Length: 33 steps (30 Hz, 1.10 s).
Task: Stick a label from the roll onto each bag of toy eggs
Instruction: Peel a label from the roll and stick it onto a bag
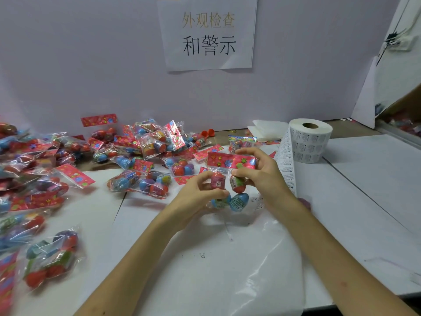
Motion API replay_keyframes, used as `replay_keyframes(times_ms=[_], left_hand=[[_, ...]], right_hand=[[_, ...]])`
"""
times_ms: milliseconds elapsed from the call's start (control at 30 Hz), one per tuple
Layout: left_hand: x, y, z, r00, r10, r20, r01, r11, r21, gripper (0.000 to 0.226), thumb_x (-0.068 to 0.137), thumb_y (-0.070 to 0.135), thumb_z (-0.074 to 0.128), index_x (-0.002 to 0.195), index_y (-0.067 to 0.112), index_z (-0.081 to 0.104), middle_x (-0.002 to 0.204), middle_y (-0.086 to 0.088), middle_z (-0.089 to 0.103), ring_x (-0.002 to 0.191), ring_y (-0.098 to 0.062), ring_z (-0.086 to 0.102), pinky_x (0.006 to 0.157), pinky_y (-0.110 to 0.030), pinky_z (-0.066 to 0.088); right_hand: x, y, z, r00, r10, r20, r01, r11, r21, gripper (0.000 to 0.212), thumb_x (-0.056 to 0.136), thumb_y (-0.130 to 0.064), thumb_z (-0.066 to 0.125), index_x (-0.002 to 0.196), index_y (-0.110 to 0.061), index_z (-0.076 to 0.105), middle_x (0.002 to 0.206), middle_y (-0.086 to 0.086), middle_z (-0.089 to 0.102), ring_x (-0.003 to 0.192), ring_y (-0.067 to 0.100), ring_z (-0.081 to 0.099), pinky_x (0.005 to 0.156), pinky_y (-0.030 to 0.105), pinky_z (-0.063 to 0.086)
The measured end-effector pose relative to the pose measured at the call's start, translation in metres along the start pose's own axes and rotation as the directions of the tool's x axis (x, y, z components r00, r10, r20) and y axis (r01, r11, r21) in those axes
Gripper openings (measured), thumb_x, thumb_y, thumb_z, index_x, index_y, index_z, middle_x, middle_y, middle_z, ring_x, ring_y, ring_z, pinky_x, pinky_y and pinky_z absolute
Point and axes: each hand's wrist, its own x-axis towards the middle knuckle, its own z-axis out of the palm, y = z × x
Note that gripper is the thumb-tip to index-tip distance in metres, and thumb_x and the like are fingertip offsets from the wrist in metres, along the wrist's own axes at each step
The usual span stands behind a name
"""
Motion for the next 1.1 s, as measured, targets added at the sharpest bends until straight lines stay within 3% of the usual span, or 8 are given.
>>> replay_keyframes(times_ms=[133,267,400,533,667,767,933,1100], left_hand=[[0.0018,0.001,-0.0017,1.0,0.014,-0.006,-0.014,1.0,0.019,0.041,0.086,-0.006,0.074,0.12,0.015,0.064,0.094,-0.006,0.079,0.088,-0.016,0.077,0.075,-0.033,0.062],[0.0017,-0.001,0.0005,0.999,0.041,-0.005,-0.041,0.999,0.02,0.046,0.085,-0.014,0.069,0.123,0.012,0.062,0.094,-0.013,0.075,0.087,-0.023,0.073,0.075,-0.034,0.06],[0.0021,-0.0009,0.0025,0.999,0.04,-0.02,-0.039,0.997,0.06,0.046,0.081,-0.012,0.073,0.117,0.015,0.064,0.107,-0.022,0.071,0.093,-0.027,0.071,0.077,-0.035,0.06],[0.0015,0.0023,-0.0004,0.995,0.02,-0.095,-0.017,0.999,0.027,0.042,0.075,-0.007,0.082,0.107,0.017,0.07,0.102,-0.012,0.075,0.088,-0.021,0.076,0.067,-0.03,0.061],[-0.0014,0.0009,0.0029,0.996,0.07,-0.048,-0.065,0.992,0.105,0.027,0.083,0.027,0.084,0.106,0.022,0.072,0.096,0.001,0.079,0.091,-0.016,0.076,0.073,-0.03,0.061],[-0.0049,0.0039,0.0068,0.996,0.056,-0.064,-0.05,0.995,0.09,0.037,0.086,0.056,0.068,0.102,0.024,0.076,0.097,0.001,0.079,0.091,-0.016,0.076,0.074,-0.028,0.058],[-0.0033,0.0037,0.004,0.974,0.078,-0.213,-0.071,0.997,0.04,0.025,0.099,0.029,0.065,0.098,0.007,0.076,0.095,-0.013,0.079,0.087,-0.032,0.078,0.073,-0.033,0.064],[-0.0051,0.0058,0.0022,0.969,0.095,-0.229,-0.094,0.995,0.016,0.017,0.096,0.025,0.069,0.095,0.014,0.081,0.09,-0.011,0.08,0.078,-0.022,0.077,0.062,-0.025,0.059]], right_hand=[[-0.0004,0.0017,0.0019,0.999,0.006,0.044,-0.008,1.0,0.027,0.043,0.08,0.009,0.074,0.112,-0.018,0.065,0.073,-0.003,0.069,0.064,0.013,0.066,0.06,0.032,0.057],[-0.0025,0.0009,0.0041,0.998,0.011,0.059,-0.011,1.0,0.007,0.045,0.08,0.009,0.075,0.116,-0.016,0.064,0.07,0.0,0.069,0.063,0.017,0.066,0.063,0.035,0.061],[-0.0047,-0.0004,0.0062,0.998,0.014,0.064,-0.012,1.0,-0.027,0.047,0.079,0.006,0.077,0.117,-0.019,0.064,0.09,0.02,0.072,0.075,0.023,0.07,0.071,0.04,0.062],[-0.0045,-0.0007,0.0064,0.998,0.004,0.061,-0.002,0.999,-0.032,0.045,0.08,0.003,0.078,0.116,-0.021,0.065,0.095,0.023,0.071,0.076,0.022,0.069,0.073,0.042,0.061],[-0.003,-0.0013,0.002,1.0,-0.015,0.024,0.015,1.0,-0.025,0.043,0.08,0.006,0.076,0.114,-0.019,0.066,0.092,0.008,0.071,0.072,0.016,0.068,0.063,0.03,0.057],[-0.0034,-0.0017,0.0003,1.0,-0.009,0.028,0.009,1.0,-0.019,0.044,0.08,0.006,0.076,0.116,-0.018,0.066,0.089,0.011,0.072,0.071,0.019,0.069,0.065,0.033,0.061],[-0.0036,-0.0004,0.004,0.999,-0.007,0.05,0.009,0.999,-0.039,0.046,0.079,0.006,0.077,0.115,-0.021,0.067,0.102,0.022,0.072,0.084,0.028,0.07,0.074,0.041,0.061],[-0.0037,-0.0013,0.0035,0.998,0.016,0.068,-0.013,0.999,-0.041,0.047,0.079,0.007,0.077,0.117,-0.019,0.066,0.105,0.023,0.071,0.084,0.029,0.073,0.074,0.04,0.062]])
